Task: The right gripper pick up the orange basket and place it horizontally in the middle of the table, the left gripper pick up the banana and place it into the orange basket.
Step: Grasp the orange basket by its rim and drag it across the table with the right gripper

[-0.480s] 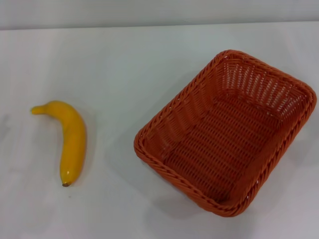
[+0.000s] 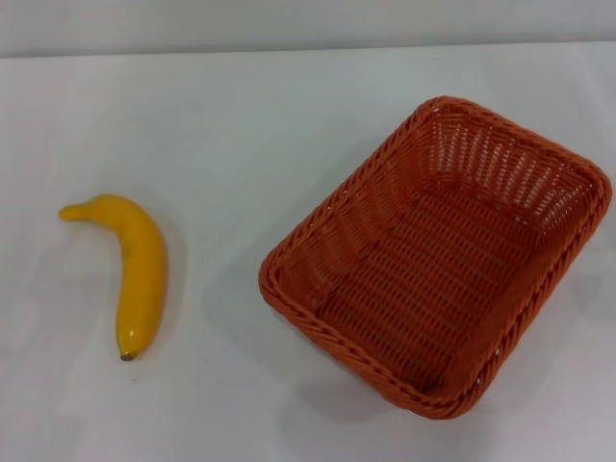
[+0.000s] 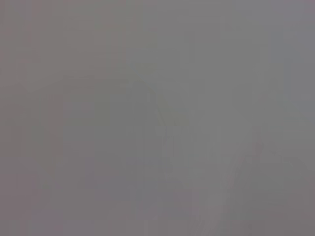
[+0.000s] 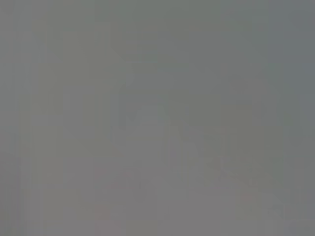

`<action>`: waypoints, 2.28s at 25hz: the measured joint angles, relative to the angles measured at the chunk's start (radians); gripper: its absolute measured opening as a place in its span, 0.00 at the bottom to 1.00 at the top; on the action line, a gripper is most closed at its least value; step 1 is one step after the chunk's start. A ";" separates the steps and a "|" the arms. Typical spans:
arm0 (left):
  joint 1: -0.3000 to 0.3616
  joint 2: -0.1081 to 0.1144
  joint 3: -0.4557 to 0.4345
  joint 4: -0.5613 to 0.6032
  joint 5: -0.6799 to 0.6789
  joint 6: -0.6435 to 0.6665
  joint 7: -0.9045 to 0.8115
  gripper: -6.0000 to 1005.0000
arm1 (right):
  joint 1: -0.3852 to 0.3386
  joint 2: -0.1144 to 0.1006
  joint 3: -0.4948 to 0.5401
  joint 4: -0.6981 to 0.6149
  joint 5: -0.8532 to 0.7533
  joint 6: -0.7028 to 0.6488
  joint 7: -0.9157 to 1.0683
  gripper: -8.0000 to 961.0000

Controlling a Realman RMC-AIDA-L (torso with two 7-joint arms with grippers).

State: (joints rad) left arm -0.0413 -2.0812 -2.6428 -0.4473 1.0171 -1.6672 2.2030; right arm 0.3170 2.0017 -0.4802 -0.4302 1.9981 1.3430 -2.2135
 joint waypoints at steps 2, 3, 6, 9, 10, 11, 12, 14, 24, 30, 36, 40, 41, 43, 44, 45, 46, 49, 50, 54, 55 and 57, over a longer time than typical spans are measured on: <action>0.000 0.000 0.001 0.000 0.000 0.001 -0.001 0.89 | -0.005 0.000 -0.002 -0.008 -0.003 0.000 0.002 0.91; 0.000 0.000 0.001 0.000 0.000 0.001 -0.002 0.89 | -0.008 0.000 -0.005 -0.015 -0.004 0.000 0.004 0.91; 0.001 0.000 0.003 -0.001 0.001 0.001 -0.002 0.89 | -0.014 -0.001 -0.010 -0.022 -0.006 0.001 0.005 0.91; 0.001 0.000 0.005 -0.001 0.001 -0.002 -0.003 0.89 | -0.015 -0.006 -0.012 -0.024 -0.008 0.006 0.011 0.91; 0.001 0.000 0.005 -0.001 0.001 -0.003 -0.003 0.89 | -0.015 -0.009 -0.015 -0.030 -0.014 0.010 0.018 0.91; 0.001 0.000 0.005 -0.001 0.002 -0.004 -0.003 0.89 | -0.016 -0.012 -0.018 -0.039 -0.021 0.012 0.029 0.91; 0.001 0.001 0.006 -0.001 0.002 -0.004 -0.003 0.89 | -0.017 -0.013 -0.021 -0.061 -0.041 0.011 0.047 0.91; -0.001 0.001 0.007 -0.001 0.002 -0.005 -0.003 0.89 | -0.018 -0.015 -0.025 -0.111 -0.090 0.006 0.087 0.91; -0.009 0.003 0.007 -0.001 0.003 -0.006 -0.005 0.89 | 0.039 -0.023 -0.113 -0.665 -0.575 -0.018 0.637 0.91; -0.009 0.003 0.007 -0.001 0.003 0.000 -0.005 0.89 | 0.156 -0.066 -0.236 -0.886 -0.939 0.052 1.000 0.91; -0.011 0.005 0.007 -0.002 0.005 -0.001 -0.005 0.89 | 0.363 -0.094 -0.354 -0.928 -1.268 0.241 1.272 0.91; -0.017 0.005 0.007 -0.016 0.016 0.001 -0.005 0.89 | 0.492 -0.076 -0.375 -0.912 -1.410 0.374 1.350 0.90; -0.019 0.005 0.007 -0.017 0.019 0.002 -0.006 0.89 | 0.508 -0.072 -0.381 -0.907 -1.428 0.388 1.360 0.90; -0.024 0.005 0.007 -0.021 0.024 0.002 -0.017 0.89 | 0.557 -0.057 -0.409 -0.886 -1.487 0.418 1.392 0.89; -0.025 0.006 0.007 -0.023 0.026 0.002 -0.022 0.89 | 0.577 -0.050 -0.426 -0.874 -1.517 0.419 1.406 0.89; -0.025 0.006 0.007 -0.026 0.027 0.001 -0.027 0.89 | 0.593 -0.042 -0.440 -0.860 -1.543 0.420 1.420 0.89; -0.025 0.006 0.007 -0.026 0.027 0.001 -0.027 0.89 | 0.617 -0.032 -0.454 -0.842 -1.572 0.419 1.435 0.89; -0.027 0.006 0.007 -0.041 0.030 -0.003 -0.034 0.89 | 0.677 -0.007 -0.474 -0.786 -1.646 0.410 1.468 0.88; -0.032 0.006 0.007 -0.042 0.035 -0.003 -0.036 0.89 | 0.692 -0.002 -0.479 -0.768 -1.666 0.406 1.478 0.88; -0.044 0.006 0.007 -0.042 0.062 0.001 -0.036 0.89 | 0.761 0.005 -0.536 -0.642 -1.741 0.357 1.520 0.87; -0.047 0.006 0.007 -0.043 0.069 0.002 -0.035 0.89 | 0.780 0.003 -0.551 -0.601 -1.751 0.342 1.527 0.87; -0.049 0.006 0.007 -0.043 0.076 0.003 -0.034 0.89 | 0.813 0.003 -0.565 -0.529 -1.781 0.312 1.534 0.86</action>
State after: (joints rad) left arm -0.0903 -2.0752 -2.6354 -0.4906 1.0928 -1.6646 2.1694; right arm 1.1295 2.0045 -1.0450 -0.9591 0.2170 1.6554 -0.6799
